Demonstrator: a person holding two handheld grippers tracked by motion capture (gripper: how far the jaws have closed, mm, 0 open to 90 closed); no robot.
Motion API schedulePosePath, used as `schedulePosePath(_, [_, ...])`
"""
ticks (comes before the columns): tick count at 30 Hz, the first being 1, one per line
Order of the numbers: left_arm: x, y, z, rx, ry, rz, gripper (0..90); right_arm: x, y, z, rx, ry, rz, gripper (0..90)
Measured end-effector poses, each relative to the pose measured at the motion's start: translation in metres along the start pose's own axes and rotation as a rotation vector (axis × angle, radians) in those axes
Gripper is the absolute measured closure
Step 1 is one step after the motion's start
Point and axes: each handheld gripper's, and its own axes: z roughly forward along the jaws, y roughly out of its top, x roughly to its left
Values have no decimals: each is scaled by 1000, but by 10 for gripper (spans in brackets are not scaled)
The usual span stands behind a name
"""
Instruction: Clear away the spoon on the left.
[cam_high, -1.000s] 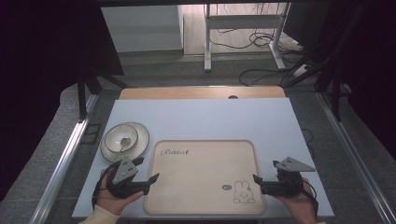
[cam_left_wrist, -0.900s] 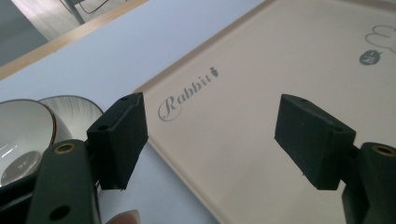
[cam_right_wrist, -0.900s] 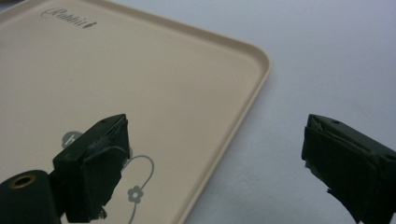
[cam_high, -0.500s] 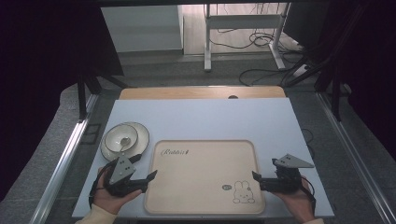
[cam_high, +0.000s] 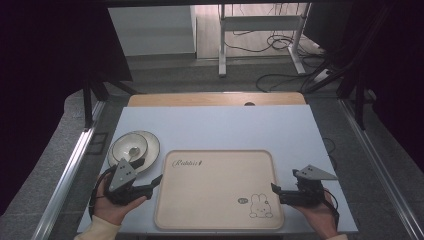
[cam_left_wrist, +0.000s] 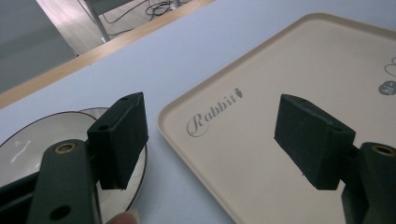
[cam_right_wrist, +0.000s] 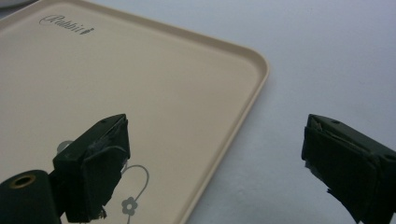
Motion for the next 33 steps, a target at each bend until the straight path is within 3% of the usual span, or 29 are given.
schedulePosePath(9, [8,4,-5,-10,20,-12,252,1,0,2,9,6,-4,83])
schedulePosePath(17, [22,8,-8,-27,53,-37,258,0,1,4,9,2,-3,83])
schedulePosePath(23, [35,2,-10,-18,79,-65,259,0,1,4,13,4,-3,84])
schedulePosePath(25, [38,0,-10,-15,86,-72,259,1,2,3,4,21,19,83])
schedulePosePath(33, [48,-8,-11,4,116,-66,256,1,2,2,-1,21,16,85])
